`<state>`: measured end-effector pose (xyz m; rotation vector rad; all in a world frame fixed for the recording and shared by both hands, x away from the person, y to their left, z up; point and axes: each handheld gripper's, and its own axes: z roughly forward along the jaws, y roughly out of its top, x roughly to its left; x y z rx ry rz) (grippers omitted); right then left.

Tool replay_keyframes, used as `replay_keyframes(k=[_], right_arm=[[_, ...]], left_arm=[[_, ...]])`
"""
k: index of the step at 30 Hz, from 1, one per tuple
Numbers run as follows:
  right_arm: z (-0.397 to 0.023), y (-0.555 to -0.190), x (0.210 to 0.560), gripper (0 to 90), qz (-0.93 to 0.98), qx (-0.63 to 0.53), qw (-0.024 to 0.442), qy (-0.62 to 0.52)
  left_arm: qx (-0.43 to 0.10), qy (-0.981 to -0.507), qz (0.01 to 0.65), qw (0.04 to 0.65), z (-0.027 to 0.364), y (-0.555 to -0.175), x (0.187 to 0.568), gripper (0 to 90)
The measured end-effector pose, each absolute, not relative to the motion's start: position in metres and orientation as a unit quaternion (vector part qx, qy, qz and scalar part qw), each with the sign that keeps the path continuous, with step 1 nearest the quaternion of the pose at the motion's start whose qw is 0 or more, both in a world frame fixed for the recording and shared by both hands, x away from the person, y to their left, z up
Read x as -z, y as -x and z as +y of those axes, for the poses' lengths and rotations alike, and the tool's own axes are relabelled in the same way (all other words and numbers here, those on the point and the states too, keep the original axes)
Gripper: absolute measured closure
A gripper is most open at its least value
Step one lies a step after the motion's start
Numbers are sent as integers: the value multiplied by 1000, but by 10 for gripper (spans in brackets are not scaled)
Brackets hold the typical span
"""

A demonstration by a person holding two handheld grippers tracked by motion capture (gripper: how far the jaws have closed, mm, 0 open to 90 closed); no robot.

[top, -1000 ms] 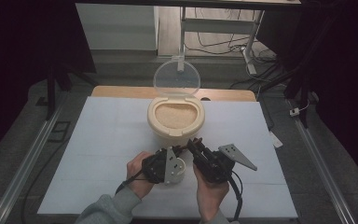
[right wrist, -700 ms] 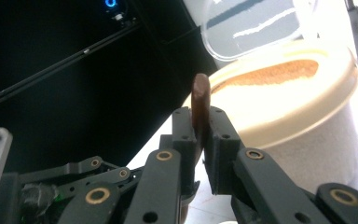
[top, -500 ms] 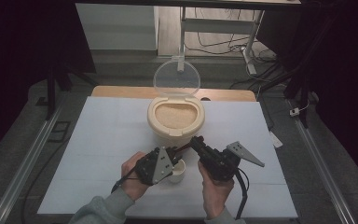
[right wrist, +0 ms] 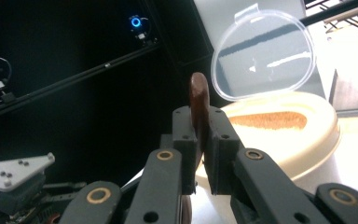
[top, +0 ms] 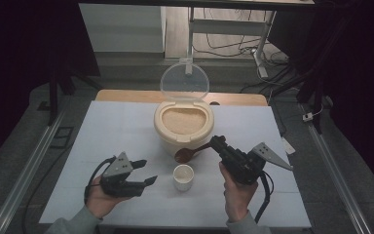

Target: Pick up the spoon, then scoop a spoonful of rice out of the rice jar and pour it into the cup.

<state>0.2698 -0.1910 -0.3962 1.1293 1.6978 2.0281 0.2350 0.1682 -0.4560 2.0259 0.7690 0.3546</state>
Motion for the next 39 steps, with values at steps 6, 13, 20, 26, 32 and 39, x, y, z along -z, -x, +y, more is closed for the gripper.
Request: replay_keyframes(k=[6,13,20,26,32,39], right_arm=[[-199,-277,388,838,586,-705,135,-377],[-202,-287,379,837,588,-704,140,-372],[-212,-297,371,838,579,-709,142,-376],[-216,-306,368,838,577,-706,151,-382],[-218,-310,364,837,574,-708,158,-381],[-213,-320,358,837,574,-705,167,-381]], left_arm=[[-145,-816,345,441,207,-224,473,306],[-148,-808,370,434,228,-224,486,289],[-148,-807,374,432,230,-226,489,282],[-144,-810,375,427,228,-227,491,259],[-139,-810,379,425,230,-228,493,237],[-135,-811,384,421,231,-228,496,219]])
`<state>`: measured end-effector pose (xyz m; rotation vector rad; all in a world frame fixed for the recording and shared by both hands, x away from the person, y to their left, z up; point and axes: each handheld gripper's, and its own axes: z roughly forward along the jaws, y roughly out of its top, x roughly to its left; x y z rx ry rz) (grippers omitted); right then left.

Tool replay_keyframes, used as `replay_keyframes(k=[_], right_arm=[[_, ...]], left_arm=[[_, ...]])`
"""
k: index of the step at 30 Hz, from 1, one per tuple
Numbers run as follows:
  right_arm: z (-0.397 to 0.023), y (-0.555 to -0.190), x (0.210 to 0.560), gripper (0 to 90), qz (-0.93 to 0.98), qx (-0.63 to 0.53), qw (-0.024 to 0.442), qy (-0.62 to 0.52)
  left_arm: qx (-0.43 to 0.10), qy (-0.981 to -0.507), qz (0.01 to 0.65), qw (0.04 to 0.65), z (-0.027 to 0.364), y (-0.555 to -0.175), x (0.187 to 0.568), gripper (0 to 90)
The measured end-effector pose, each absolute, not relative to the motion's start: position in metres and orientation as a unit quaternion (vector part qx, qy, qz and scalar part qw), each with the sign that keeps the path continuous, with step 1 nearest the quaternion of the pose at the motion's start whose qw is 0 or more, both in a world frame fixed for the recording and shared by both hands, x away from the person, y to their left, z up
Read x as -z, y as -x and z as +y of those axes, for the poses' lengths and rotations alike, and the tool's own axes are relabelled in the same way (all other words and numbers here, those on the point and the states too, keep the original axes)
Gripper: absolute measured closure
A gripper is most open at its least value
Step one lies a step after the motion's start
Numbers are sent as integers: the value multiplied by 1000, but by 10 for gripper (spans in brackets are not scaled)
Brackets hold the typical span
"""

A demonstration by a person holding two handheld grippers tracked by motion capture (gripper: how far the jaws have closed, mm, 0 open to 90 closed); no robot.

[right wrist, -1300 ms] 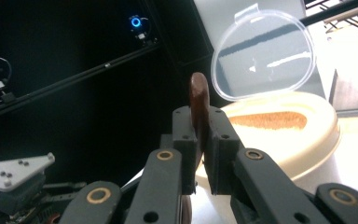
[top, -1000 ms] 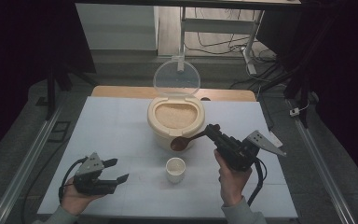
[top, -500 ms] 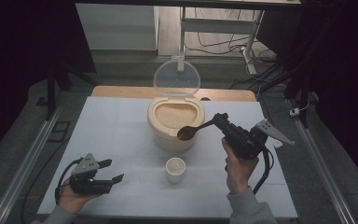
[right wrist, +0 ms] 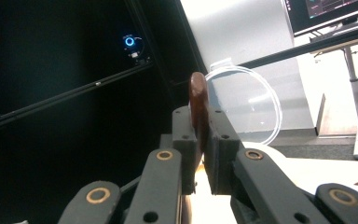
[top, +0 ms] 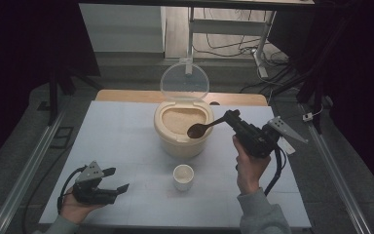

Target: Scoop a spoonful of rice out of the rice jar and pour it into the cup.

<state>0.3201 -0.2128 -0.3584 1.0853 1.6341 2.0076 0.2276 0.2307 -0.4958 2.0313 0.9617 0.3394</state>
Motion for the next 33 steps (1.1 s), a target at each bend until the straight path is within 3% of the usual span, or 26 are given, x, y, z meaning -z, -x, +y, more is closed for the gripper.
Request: replay_keyframes(k=[18,28,33], right_arm=[[-196,-358,359,837,593,-666,221,-395],[-172,-370,361,837,637,-596,302,-383],[-164,-374,372,836,654,-579,279,-399]], left_arm=[[-126,-815,387,412,230,-231,498,202],[-124,-815,387,414,231,-230,497,200],[-122,-816,387,412,230,-230,498,199]])
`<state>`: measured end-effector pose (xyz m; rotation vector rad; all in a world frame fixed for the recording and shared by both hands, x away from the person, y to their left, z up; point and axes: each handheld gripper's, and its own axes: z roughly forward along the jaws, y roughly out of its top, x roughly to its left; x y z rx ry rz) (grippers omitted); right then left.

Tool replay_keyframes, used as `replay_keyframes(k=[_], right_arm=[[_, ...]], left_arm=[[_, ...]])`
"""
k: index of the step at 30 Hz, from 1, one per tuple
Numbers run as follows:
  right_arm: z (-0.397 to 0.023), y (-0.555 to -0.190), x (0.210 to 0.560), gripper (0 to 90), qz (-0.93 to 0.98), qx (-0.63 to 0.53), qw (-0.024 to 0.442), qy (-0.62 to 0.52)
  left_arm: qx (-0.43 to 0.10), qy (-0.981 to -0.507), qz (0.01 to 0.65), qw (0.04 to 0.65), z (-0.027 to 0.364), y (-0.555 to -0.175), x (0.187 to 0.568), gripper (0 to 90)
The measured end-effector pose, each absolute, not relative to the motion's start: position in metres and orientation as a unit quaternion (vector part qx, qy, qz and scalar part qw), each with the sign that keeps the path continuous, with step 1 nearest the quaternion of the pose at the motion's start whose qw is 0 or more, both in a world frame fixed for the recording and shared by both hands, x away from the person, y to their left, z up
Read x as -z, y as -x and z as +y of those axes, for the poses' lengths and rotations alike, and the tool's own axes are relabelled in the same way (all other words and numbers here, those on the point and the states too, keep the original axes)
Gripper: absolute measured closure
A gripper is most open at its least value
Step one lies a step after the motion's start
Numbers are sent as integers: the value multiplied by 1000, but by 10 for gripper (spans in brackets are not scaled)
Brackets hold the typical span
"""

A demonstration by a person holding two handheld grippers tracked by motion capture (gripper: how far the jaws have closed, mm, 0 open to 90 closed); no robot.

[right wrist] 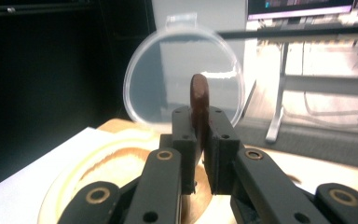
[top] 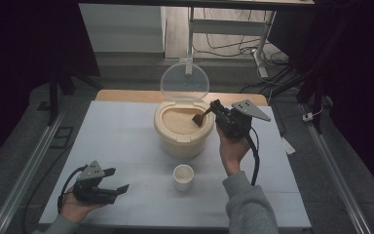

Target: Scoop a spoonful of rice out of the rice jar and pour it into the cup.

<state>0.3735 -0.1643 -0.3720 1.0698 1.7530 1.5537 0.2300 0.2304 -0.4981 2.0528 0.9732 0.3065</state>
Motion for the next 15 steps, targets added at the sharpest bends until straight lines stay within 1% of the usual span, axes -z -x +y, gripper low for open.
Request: replay_keyframes(k=[8,15], right_arm=[[-168,-381,392,838,627,-596,207,-457],[-174,-383,394,833,607,-604,170,-487]], left_arm=[[-118,-820,383,409,227,-230,500,199],[-118,-820,383,408,226,-230,500,200]])
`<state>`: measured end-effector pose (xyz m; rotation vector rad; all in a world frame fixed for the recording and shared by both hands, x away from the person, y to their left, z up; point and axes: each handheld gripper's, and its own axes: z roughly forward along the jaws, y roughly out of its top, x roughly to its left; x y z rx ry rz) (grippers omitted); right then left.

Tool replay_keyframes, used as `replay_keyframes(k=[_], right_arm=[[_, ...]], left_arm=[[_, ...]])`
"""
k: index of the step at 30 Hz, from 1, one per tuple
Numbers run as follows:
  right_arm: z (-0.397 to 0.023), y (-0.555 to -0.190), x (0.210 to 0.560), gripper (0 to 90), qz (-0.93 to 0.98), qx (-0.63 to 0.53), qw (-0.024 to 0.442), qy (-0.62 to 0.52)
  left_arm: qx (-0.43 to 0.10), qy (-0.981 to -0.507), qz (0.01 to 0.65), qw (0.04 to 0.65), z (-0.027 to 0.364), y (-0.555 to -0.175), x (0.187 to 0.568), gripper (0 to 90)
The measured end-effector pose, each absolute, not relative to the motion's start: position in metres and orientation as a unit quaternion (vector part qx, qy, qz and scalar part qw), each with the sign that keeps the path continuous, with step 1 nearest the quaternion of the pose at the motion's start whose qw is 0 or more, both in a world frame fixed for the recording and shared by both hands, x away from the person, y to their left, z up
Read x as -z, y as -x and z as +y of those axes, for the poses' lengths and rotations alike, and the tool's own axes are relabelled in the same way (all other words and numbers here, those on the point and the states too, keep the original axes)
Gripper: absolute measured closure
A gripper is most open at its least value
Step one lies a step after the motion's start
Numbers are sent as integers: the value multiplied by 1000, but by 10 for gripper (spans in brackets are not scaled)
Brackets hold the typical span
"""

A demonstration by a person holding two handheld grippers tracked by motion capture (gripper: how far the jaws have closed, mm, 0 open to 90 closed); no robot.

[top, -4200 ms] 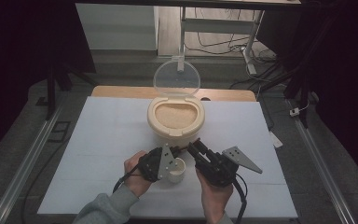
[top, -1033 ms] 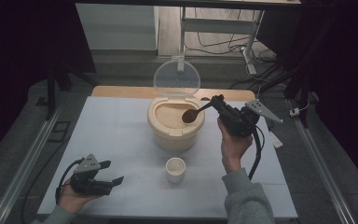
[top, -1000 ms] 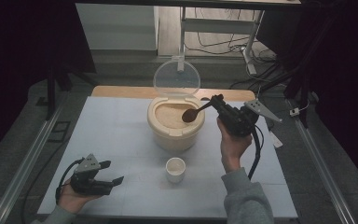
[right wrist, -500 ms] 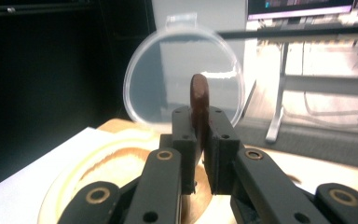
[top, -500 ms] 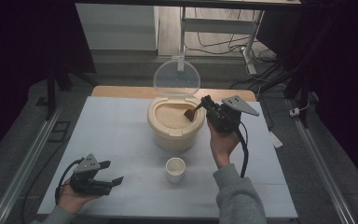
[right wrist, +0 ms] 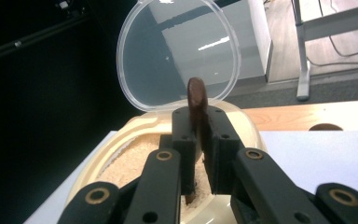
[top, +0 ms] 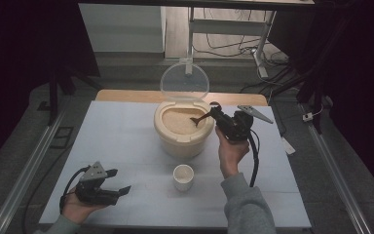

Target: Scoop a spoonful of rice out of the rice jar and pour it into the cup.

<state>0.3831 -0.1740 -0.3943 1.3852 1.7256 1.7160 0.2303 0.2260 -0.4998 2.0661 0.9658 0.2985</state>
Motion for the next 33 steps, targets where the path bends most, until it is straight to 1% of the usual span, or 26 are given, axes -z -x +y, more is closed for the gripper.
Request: replay_keyframes(k=[14,20,27,33], right_arm=[[-182,-388,401,829,560,-617,116,-540],[-193,-390,410,834,524,-627,72,-571],[-198,-391,412,835,502,-632,56,-587],[-204,-391,413,838,478,-639,27,-602]], left_arm=[[-120,-819,384,409,227,-231,499,201],[-120,-820,382,408,225,-231,499,201],[-121,-820,382,408,225,-231,499,202],[-122,-821,380,408,224,-230,498,203]])
